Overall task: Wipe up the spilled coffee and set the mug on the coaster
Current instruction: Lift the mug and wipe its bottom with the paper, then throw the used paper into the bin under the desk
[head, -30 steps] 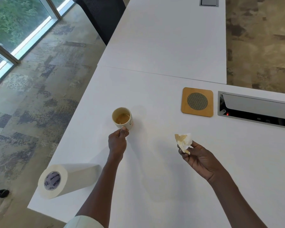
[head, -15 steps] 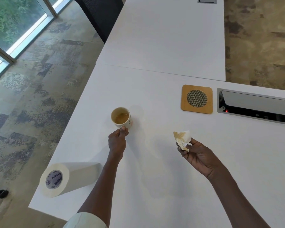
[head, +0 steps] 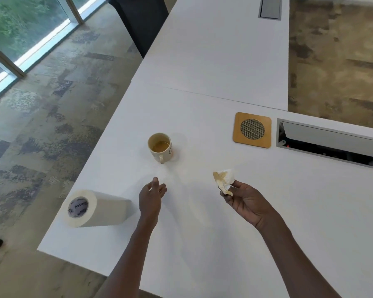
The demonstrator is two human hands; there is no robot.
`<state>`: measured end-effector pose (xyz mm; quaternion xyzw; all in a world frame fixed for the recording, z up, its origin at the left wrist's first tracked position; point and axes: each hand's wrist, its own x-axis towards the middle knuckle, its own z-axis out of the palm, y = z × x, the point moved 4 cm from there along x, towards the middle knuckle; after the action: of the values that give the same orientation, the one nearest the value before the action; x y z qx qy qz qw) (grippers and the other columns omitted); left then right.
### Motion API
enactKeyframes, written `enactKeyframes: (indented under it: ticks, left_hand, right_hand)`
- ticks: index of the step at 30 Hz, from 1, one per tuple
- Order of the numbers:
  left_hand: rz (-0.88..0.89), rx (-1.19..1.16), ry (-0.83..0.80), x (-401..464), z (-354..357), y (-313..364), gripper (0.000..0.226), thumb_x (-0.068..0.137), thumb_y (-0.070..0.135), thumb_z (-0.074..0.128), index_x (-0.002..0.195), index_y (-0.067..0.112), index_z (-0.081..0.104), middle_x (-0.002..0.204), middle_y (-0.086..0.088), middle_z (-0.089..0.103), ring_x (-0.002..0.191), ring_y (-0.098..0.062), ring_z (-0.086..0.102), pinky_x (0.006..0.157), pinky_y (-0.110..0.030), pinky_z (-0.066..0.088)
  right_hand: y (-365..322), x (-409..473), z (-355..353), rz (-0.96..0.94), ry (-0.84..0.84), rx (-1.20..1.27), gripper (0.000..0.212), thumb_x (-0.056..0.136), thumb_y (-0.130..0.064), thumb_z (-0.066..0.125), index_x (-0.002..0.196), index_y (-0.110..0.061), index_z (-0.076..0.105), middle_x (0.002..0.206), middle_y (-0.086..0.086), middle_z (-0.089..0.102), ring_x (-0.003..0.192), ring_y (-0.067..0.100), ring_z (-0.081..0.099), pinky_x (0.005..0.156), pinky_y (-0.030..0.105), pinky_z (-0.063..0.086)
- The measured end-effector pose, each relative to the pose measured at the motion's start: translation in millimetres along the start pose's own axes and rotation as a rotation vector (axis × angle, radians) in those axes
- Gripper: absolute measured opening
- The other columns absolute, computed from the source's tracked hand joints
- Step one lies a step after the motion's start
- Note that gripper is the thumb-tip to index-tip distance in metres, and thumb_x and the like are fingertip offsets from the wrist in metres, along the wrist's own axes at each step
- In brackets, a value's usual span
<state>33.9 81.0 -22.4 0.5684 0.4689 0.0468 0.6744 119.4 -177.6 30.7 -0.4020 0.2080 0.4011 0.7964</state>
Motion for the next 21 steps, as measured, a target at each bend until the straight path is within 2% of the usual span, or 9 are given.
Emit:
enactKeyframes:
  ticks: [2,3,6,10,15,18,21]
  left_hand:
    - [0.010,-0.041,0.015,-24,-10,-9,0.029,0.103,0.036,0.053,0.097,0.011,0.066,0.101,-0.007,0.074,0.098,-0.020,0.074,0.103,-0.046,0.053]
    - [0.019,-0.064,0.031,-37,-16,-13,0.027,0.103,0.033,0.054,0.094,0.012,0.067,0.101,-0.008,0.074,0.100,-0.023,0.074,0.102,-0.046,0.053]
    - [0.056,-0.120,0.072,-72,-36,-25,0.025,0.104,0.028,0.053,0.097,0.008,0.068,0.107,-0.019,0.073,0.106,-0.030,0.072,0.101,-0.043,0.055]
    - [0.082,-0.176,0.148,-117,-74,-41,0.023,0.105,0.023,0.051,0.101,0.008,0.068,0.110,-0.018,0.073,0.104,-0.030,0.072,0.095,-0.036,0.056]
    - [0.102,-0.238,0.318,-160,-136,-70,0.032,0.103,0.021,0.054,0.117,-0.006,0.065,0.109,-0.020,0.073,0.101,-0.031,0.071,0.090,-0.034,0.057]
    - [0.106,-0.251,0.431,-179,-183,-91,0.035,0.105,0.025,0.049,0.112,-0.003,0.068,0.105,-0.018,0.074,0.097,-0.030,0.071,0.090,-0.036,0.058]
    - [0.104,-0.269,0.515,-194,-229,-111,0.035,0.107,0.030,0.044,0.099,0.008,0.071,0.105,-0.016,0.075,0.096,-0.029,0.071,0.087,-0.036,0.055]
  right_hand:
    - [6,-4,5,0.008,-0.016,-0.039,0.039,0.078,0.001,0.062,0.117,0.006,0.059,0.094,0.012,0.063,0.073,0.018,0.061,0.060,0.020,0.052]
    - [10,-6,7,0.013,-0.028,-0.059,0.035,0.080,0.002,0.061,0.115,0.006,0.060,0.093,0.012,0.063,0.074,0.018,0.061,0.060,0.020,0.052]
    - [23,-16,12,0.023,-0.046,-0.136,0.020,0.088,0.006,0.056,0.106,0.005,0.062,0.089,0.013,0.065,0.072,0.018,0.063,0.060,0.020,0.053]
    - [52,-37,23,0.012,-0.083,-0.274,0.013,0.089,0.008,0.056,0.094,0.000,0.065,0.082,0.012,0.068,0.070,0.019,0.064,0.063,0.022,0.053]
    - [104,-66,52,-0.050,-0.128,-0.536,0.013,0.086,0.007,0.064,0.092,-0.003,0.068,0.084,0.010,0.069,0.075,0.020,0.064,0.076,0.037,0.058]
    - [142,-86,76,-0.124,-0.182,-0.737,0.012,0.084,0.007,0.067,0.091,-0.002,0.071,0.088,0.014,0.069,0.079,0.021,0.067,0.077,0.040,0.059]
    - [191,-100,95,-0.184,-0.226,-0.990,0.011,0.081,0.004,0.070,0.088,-0.004,0.074,0.091,0.014,0.074,0.077,0.025,0.070,0.073,0.040,0.061]
